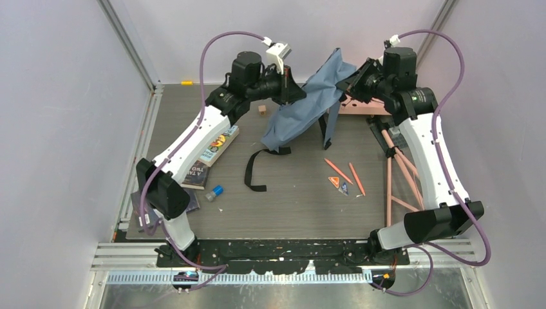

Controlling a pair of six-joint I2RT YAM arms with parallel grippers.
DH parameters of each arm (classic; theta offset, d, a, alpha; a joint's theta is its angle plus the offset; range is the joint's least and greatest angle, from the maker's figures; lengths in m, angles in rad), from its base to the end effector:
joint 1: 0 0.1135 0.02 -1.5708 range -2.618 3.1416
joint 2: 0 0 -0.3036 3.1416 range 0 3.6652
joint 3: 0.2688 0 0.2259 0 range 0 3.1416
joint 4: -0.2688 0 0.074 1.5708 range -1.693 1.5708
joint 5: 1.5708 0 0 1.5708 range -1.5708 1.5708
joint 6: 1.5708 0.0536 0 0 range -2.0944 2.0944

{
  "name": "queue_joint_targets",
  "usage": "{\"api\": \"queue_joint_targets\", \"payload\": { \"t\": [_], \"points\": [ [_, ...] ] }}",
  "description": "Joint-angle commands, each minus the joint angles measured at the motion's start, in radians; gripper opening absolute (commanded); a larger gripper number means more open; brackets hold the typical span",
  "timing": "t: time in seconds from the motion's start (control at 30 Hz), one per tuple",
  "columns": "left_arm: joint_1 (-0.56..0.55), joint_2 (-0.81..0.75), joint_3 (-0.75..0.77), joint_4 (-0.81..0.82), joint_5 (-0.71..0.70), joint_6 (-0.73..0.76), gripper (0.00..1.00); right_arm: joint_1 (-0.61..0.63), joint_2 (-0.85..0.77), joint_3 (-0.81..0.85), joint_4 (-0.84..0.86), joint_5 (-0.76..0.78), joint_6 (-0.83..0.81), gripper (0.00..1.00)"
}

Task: Pack the student bag
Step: Place the student bag at the center of the board.

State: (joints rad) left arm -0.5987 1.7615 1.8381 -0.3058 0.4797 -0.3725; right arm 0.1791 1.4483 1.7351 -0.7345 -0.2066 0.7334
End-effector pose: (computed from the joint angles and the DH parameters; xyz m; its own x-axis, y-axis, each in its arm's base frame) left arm 0.3235 -0.2506 0.4605 -0.4919 -0.0553 -0.8689 0.7432 0.4932 -0.4521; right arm 0.2822 0.0623 0.4792 -0.5550 0.5654 -0.6102 0.0204 0.7426 0.6694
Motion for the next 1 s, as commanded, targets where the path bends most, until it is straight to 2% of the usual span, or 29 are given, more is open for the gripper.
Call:
{"api": "queue_joint_targets", "payload": {
  "t": [0.0,0.2,0.37,0.47,0.63,0.77,0.97],
  "points": [
    [-0.026,-0.033,0.095,-0.011,-0.048,0.062,0.0,-0.002,-0.076,0.076,0.075,-0.006,-0.073,0.01],
    [-0.027,-0.095,0.221,-0.096,-0.135,0.179,0.0,0.049,-0.071,0.172,0.078,-0.038,-0.154,0.01],
    [-0.027,-0.179,0.203,-0.133,-0.208,0.276,0.0,0.128,-0.002,0.251,0.084,-0.068,-0.178,0.01],
    [-0.026,-0.209,0.219,-0.185,-0.261,0.326,0.0,0.179,0.064,0.356,0.069,-0.076,-0.197,0.01],
    [-0.027,-0.246,0.237,-0.217,-0.371,0.432,0.0,0.202,0.199,0.489,0.066,-0.115,-0.205,0.01],
    [-0.025,-0.239,0.27,-0.27,-0.419,0.462,0.0,0.206,0.29,0.597,0.057,-0.082,-0.213,0.01],
    [-0.025,-0.252,0.217,-0.297,-0.47,0.481,0.0,0.207,0.345,0.608,0.093,-0.02,-0.167,0.01]
  ]
}}
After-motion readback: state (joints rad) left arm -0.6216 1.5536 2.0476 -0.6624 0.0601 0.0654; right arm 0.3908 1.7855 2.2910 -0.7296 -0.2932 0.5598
